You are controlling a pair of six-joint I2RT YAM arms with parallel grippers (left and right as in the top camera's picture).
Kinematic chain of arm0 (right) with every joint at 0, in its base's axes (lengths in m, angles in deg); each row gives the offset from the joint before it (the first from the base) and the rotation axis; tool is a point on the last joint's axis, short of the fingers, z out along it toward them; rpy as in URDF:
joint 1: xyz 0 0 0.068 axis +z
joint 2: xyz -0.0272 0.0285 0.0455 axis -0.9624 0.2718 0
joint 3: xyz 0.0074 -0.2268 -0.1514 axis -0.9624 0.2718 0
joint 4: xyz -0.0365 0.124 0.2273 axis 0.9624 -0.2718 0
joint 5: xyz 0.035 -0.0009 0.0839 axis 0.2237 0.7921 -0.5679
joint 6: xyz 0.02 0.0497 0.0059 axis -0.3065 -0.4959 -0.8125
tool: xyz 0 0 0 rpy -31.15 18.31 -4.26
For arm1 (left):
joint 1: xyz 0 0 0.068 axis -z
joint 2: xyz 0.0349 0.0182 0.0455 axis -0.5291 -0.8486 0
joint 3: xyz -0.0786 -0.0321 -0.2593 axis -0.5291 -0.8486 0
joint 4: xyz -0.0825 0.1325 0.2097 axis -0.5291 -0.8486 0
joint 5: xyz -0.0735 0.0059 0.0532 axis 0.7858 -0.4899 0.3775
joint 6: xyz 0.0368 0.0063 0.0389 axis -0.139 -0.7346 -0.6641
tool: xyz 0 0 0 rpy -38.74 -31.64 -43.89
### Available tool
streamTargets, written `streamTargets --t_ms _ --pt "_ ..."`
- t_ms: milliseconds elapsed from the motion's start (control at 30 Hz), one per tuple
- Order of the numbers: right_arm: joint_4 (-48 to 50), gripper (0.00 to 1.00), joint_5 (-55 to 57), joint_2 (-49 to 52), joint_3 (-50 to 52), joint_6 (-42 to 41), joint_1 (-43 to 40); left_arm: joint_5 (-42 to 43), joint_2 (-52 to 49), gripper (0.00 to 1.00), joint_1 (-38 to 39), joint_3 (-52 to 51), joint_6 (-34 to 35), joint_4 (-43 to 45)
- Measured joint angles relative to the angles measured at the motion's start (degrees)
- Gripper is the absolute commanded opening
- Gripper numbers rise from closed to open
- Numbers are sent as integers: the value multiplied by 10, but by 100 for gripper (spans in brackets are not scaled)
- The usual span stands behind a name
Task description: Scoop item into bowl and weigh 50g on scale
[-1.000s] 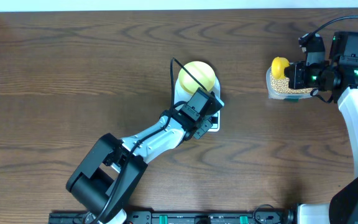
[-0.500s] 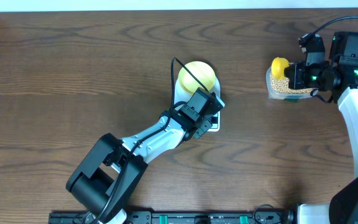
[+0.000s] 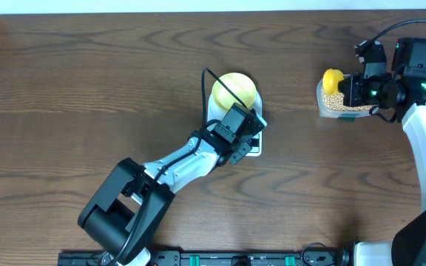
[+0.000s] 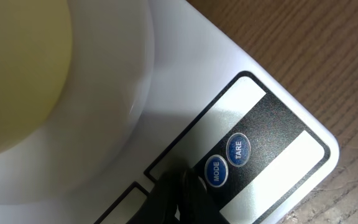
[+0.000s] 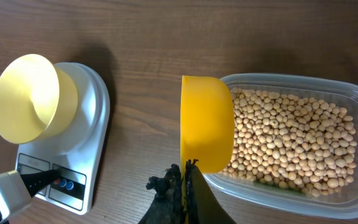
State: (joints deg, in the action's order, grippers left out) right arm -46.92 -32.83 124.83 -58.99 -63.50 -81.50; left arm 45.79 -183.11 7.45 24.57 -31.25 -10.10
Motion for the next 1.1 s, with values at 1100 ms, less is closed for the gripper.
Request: streamTargets --t_ms 1100 --pt "-4 1 0 0 0 0 0 40 6 7 -6 -2 0 -7"
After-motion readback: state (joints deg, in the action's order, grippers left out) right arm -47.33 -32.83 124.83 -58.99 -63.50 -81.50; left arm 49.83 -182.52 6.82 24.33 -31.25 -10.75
